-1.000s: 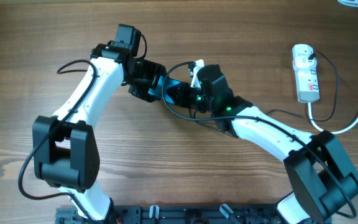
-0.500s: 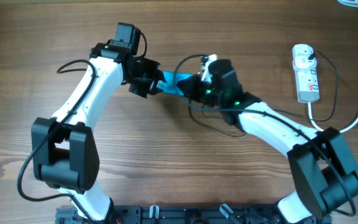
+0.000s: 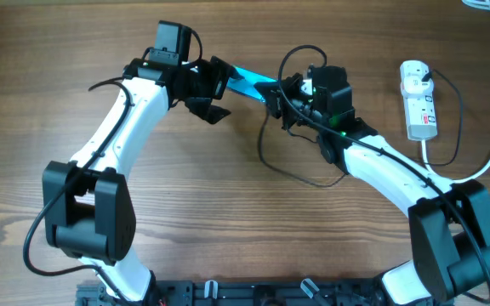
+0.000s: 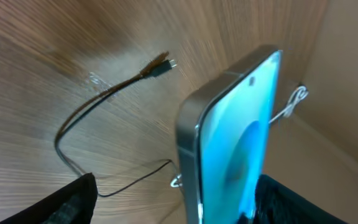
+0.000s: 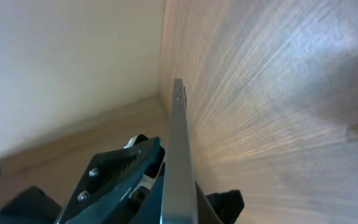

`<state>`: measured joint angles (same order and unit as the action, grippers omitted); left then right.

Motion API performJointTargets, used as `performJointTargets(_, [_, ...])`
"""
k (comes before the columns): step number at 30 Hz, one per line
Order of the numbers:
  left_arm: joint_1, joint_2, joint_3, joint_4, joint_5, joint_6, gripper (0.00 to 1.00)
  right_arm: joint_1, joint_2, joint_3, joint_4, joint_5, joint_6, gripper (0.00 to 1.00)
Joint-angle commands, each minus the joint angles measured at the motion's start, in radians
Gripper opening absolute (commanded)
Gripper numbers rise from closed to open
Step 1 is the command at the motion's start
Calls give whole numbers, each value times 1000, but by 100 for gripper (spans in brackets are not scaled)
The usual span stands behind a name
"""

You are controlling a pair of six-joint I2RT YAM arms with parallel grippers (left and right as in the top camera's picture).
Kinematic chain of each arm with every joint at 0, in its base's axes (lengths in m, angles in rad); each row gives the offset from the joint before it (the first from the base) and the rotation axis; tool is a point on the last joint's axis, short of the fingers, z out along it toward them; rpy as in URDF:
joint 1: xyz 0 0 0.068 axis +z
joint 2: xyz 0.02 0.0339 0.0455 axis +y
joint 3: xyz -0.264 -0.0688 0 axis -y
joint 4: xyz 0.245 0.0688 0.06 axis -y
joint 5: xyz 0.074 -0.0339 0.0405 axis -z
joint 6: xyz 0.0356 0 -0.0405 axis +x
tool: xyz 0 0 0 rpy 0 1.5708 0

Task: Plug charger to phone and switch on socket

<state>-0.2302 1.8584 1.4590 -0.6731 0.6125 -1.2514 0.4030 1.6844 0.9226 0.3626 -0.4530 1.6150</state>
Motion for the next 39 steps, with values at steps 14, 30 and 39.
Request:
performJointTargets(14, [-3, -24, 13, 39, 10, -52, 52, 26, -31, 19, -34, -73, 272, 4])
performJointTargets(30, [-3, -24, 13, 38, -27, -145, 17, 26, -31, 19, -5, -92, 273, 4])
performJointTargets(39, [-3, -24, 13, 38, -38, -145, 4, 26, -31, 19, -13, -91, 270, 29])
